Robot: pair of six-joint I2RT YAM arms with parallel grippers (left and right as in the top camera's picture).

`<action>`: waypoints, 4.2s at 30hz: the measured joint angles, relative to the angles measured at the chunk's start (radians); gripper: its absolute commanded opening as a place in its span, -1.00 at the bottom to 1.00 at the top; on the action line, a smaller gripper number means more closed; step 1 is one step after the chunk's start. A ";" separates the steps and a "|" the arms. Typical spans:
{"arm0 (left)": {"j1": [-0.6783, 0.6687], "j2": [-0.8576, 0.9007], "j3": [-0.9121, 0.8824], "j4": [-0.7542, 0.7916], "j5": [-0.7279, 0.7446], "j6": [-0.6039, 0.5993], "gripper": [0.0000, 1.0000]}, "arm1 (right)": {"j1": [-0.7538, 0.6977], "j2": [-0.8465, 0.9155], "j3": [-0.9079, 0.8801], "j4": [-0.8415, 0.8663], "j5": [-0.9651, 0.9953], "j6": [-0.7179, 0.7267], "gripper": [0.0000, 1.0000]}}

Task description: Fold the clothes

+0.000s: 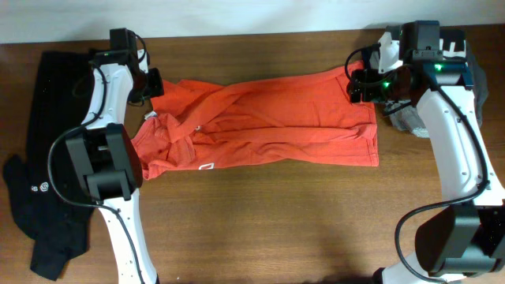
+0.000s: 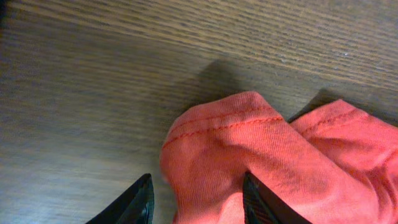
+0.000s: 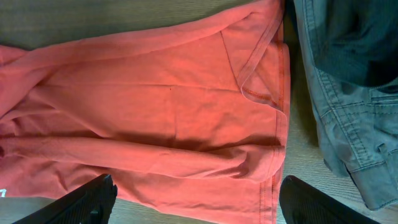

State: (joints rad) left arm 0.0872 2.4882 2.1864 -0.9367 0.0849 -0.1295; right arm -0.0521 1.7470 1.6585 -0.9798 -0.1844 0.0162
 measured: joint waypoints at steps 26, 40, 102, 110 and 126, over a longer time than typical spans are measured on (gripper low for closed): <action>-0.019 0.025 0.083 0.273 0.039 -0.010 -0.99 | 0.000 0.000 0.000 0.018 0.000 -0.002 0.77; -0.024 0.026 0.399 0.276 0.061 -0.010 -0.99 | 0.000 0.039 0.000 0.084 0.000 -0.002 0.77; -0.101 0.026 0.548 0.039 -0.019 0.200 -0.99 | -0.008 0.587 -0.003 0.884 0.174 0.220 0.50; -0.101 0.026 0.548 0.027 -0.019 0.216 -0.99 | -0.018 0.612 -0.003 0.934 0.187 0.227 0.40; -0.101 0.026 0.548 0.016 -0.019 0.217 -0.99 | -0.029 0.660 0.016 0.991 0.223 0.273 -0.70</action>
State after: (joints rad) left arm -0.0139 2.5137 2.7342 -0.9203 0.0658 0.0872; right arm -0.0807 2.4073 1.6745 0.0113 0.0383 0.2890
